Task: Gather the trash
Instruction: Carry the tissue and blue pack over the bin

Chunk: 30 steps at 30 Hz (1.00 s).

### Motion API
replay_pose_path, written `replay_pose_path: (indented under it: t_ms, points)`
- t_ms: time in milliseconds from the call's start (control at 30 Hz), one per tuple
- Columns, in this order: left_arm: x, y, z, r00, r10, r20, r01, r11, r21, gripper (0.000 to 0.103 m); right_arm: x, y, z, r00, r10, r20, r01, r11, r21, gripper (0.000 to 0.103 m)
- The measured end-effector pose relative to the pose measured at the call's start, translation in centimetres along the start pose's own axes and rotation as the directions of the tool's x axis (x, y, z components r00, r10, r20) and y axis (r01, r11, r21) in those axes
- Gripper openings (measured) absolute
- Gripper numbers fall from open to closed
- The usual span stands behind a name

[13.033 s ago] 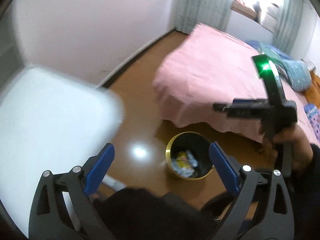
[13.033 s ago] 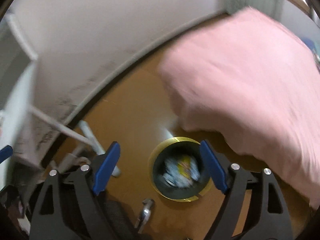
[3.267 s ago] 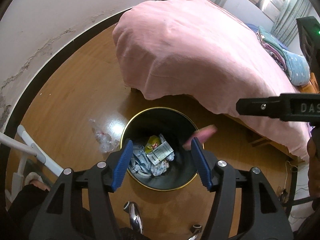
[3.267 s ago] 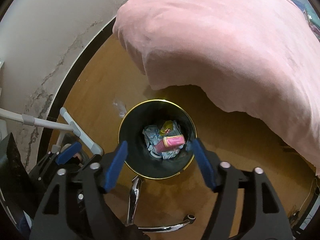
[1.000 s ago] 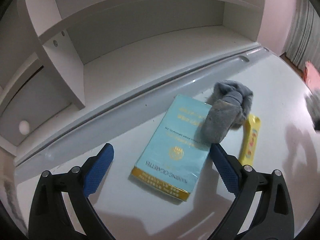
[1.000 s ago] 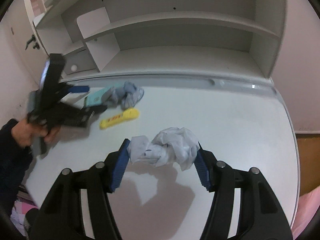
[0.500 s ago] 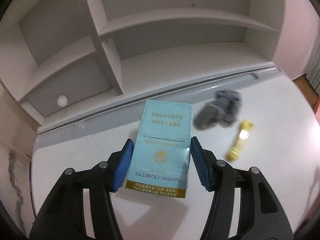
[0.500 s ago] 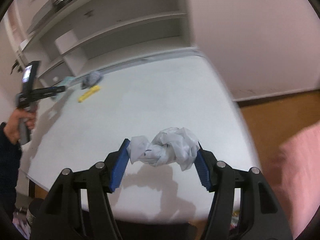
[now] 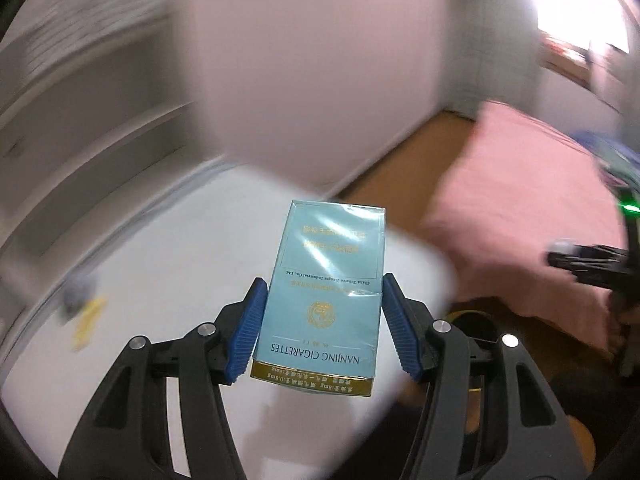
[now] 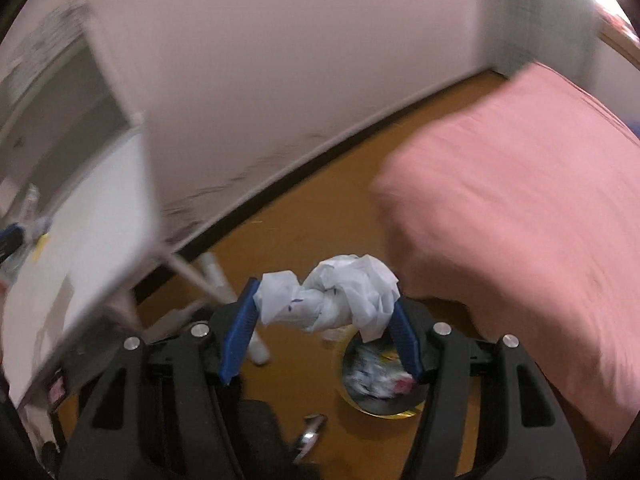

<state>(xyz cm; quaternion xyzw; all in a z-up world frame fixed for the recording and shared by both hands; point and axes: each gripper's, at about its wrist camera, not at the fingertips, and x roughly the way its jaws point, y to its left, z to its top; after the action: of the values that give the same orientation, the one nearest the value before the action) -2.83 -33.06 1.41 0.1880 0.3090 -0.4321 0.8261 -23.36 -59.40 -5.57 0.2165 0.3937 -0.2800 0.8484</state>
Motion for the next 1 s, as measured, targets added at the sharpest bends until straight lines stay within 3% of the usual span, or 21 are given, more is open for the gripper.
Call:
replay_pose_path:
  t_ms: [100, 167, 333, 467, 567, 700, 800, 900, 1000]
  points:
    - [2.2, -6.8, 0.0, 0.989, -0.148, -0.019, 0.149, 0.987, 0.056, 0.057, 0.8, -4.8, -2.0, 0.998, -0.048, -0.028, 0.051, 0.995, 0.083, 0.060]
    - [4.9, -11.9, -0.5, 0.969, -0.240, -0.061, 0.245, 0.966, 0.085, 0.057, 1.9, -7.2, -3.1, 0.996, -0.067, -0.052, 0.074, 0.988, 0.135, 0.060]
    - [12.1, -18.9, -3.6, 0.941, -0.304, -0.152, 0.323, 0.938, 0.123, 0.057, 5.0, -10.6, -5.6, 0.988, -0.098, -0.119, 0.117, 0.979, 0.167, 0.060]
    - [19.1, -21.4, -6.8, 0.909, -0.326, -0.260, 0.350, 0.935, 0.051, 0.057, 7.9, -12.2, -6.5, 0.973, -0.130, -0.190, 0.165, 0.969, 0.186, 0.060]
    - [22.1, -21.8, -8.7, 0.888, -0.339, -0.310, 0.360, 0.933, 0.012, 0.057, 9.1, -12.5, -7.0, 0.967, -0.117, -0.225, 0.164, 0.965, 0.206, 0.060]
    - [24.6, -22.8, -10.8, 0.897, -0.305, -0.319, 0.343, 0.937, 0.067, 0.057, 10.7, -12.8, -7.8, 0.959, -0.088, -0.270, 0.147, 0.967, 0.207, 0.060]
    - [25.9, -23.2, -11.5, 0.872, -0.348, -0.345, 0.376, 0.926, 0.017, 0.057, 11.4, -12.6, -8.0, 0.952, -0.083, -0.294, 0.146, 0.969, 0.200, 0.060]
    - [27.2, -23.4, -12.7, 0.880, -0.325, -0.346, 0.359, 0.932, 0.038, 0.057, 11.7, -12.9, -8.0, 0.949, -0.077, -0.305, 0.146, 0.966, 0.213, 0.060]
    - [28.5, -22.7, -13.1, 0.843, -0.379, -0.381, 0.396, 0.918, -0.037, 0.057, 12.1, -13.1, -8.0, 0.945, -0.080, -0.316, 0.155, 0.963, 0.222, 0.060]
